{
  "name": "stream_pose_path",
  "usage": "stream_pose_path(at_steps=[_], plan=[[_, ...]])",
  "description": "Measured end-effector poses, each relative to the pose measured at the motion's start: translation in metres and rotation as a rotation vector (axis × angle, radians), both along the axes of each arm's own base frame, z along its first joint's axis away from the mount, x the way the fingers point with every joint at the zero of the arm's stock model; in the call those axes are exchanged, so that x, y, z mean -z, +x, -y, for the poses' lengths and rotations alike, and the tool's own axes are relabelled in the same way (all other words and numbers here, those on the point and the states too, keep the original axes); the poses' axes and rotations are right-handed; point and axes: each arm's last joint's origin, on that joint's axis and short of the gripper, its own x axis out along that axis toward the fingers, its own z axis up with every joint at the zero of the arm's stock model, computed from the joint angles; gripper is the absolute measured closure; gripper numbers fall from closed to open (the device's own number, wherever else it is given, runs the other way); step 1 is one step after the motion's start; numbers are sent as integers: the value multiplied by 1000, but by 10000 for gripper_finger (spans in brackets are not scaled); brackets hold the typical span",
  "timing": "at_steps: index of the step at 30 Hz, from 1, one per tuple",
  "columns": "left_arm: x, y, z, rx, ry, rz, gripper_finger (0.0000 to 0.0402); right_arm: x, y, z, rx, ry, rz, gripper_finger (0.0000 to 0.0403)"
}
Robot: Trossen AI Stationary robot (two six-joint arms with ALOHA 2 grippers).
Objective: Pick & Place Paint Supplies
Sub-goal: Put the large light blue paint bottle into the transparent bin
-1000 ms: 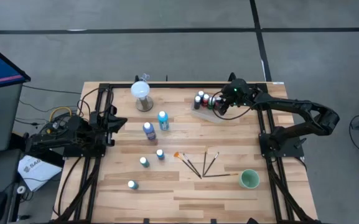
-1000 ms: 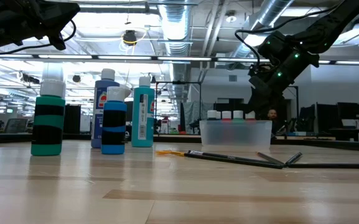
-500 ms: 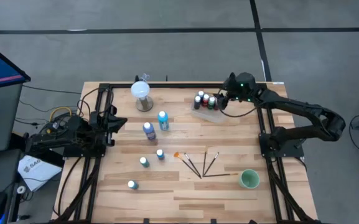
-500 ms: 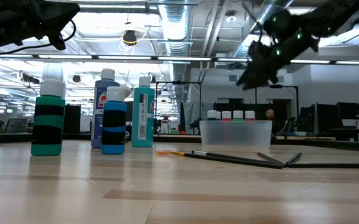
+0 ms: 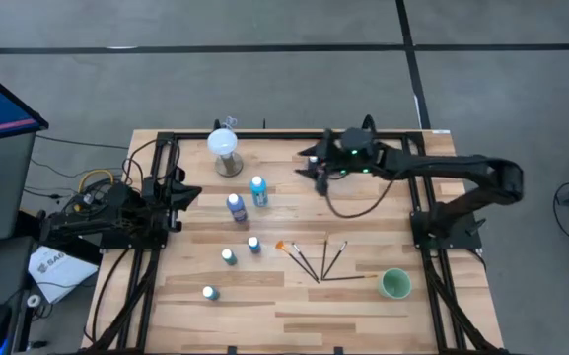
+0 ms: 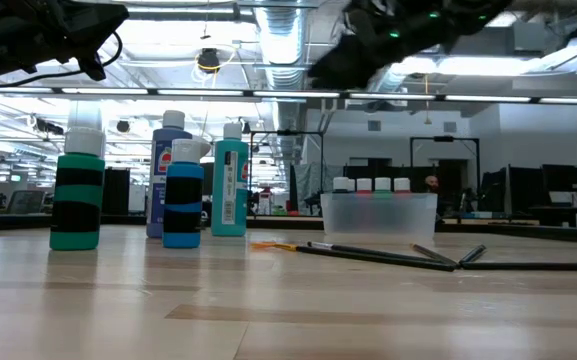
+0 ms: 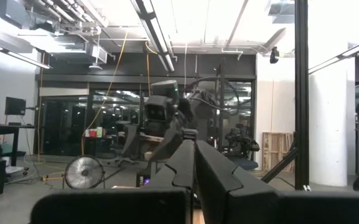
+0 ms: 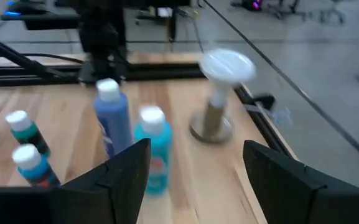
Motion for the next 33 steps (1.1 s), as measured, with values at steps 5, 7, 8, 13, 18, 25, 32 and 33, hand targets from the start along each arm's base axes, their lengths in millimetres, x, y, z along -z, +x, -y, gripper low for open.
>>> stream_pose_path(at_steps=[5,7,8,13,18,25,32,33], plan=[[0,0,0,0,0,0,400,6,46,-6,-70,-55,13,152],[0,0,0,0,0,0,400,8,62,-4,-76,-56,17,152],[0,0,0,0,0,0,400,10,69,-2,-86,-52,16,152],[0,0,0,0,0,0,400,21,102,3,-184,46,20,152],[0,0,0,0,0,0,400,40,120,6,-217,106,-15,152],[0,0,0,0,0,0,400,50,124,9,-200,136,-36,152],[0,0,0,0,0,0,400,62,128,12,-197,136,-57,152],[0,0,0,0,0,0,400,68,129,12,-194,143,-75,152]])
